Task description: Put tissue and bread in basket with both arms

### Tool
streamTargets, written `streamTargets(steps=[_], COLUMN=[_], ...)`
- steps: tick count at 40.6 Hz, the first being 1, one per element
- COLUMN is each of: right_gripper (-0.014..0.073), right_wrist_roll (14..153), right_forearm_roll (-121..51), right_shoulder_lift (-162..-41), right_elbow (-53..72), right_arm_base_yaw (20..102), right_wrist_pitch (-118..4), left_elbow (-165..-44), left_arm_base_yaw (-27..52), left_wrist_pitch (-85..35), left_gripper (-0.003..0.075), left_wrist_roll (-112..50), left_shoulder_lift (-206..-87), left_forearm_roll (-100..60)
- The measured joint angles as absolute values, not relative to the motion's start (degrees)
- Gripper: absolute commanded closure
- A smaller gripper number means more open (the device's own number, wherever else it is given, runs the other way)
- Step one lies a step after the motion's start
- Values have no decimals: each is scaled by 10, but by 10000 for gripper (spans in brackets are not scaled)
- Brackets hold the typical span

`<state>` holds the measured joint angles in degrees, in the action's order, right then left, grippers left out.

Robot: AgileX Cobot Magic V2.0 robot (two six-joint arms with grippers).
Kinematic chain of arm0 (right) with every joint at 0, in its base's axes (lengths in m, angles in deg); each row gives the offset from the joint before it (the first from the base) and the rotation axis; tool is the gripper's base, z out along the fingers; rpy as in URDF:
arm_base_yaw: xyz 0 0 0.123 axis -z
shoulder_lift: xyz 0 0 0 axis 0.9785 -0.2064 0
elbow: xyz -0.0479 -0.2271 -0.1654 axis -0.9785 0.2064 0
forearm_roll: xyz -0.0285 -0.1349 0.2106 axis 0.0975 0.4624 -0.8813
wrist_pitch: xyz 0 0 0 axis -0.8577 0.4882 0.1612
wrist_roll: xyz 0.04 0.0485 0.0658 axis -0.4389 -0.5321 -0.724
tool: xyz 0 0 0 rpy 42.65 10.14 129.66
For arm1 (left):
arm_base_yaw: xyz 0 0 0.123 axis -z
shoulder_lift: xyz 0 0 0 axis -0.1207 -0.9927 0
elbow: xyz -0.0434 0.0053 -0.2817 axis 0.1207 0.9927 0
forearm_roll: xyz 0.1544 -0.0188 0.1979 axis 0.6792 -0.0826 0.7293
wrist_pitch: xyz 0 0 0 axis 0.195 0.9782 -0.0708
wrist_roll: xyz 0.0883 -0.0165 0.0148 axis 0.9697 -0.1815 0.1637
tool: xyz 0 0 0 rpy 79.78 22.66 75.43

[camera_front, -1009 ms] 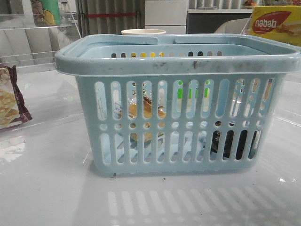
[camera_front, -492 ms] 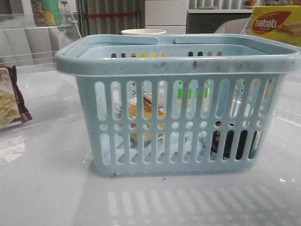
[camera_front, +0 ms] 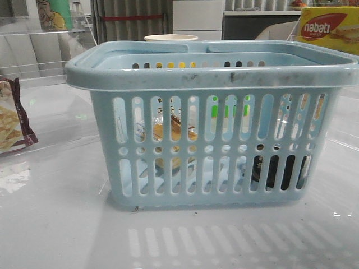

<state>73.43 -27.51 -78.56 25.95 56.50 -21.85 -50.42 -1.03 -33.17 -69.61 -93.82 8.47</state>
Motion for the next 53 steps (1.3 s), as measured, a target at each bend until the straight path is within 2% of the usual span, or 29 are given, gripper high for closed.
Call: streamTargets(steps=[12,53], right_gripper=[538,538], right_wrist_roll=[734,734], right_forearm_roll=[-275,-275], right_shoulder_lift=[-786,-786], right_elbow=[259,259], right_arm_base_yaw=[565,565], right_wrist_pitch=[-219,-219], left_elbow=[-467,-467], left_arm_base_yaw=[-38,-38], left_wrist_pitch=[-365,-368], left_gripper=[629,629], left_wrist_roll=[-696,-696], left_shoulder_lift=[-886,-886], left_forearm_roll=[42,39])
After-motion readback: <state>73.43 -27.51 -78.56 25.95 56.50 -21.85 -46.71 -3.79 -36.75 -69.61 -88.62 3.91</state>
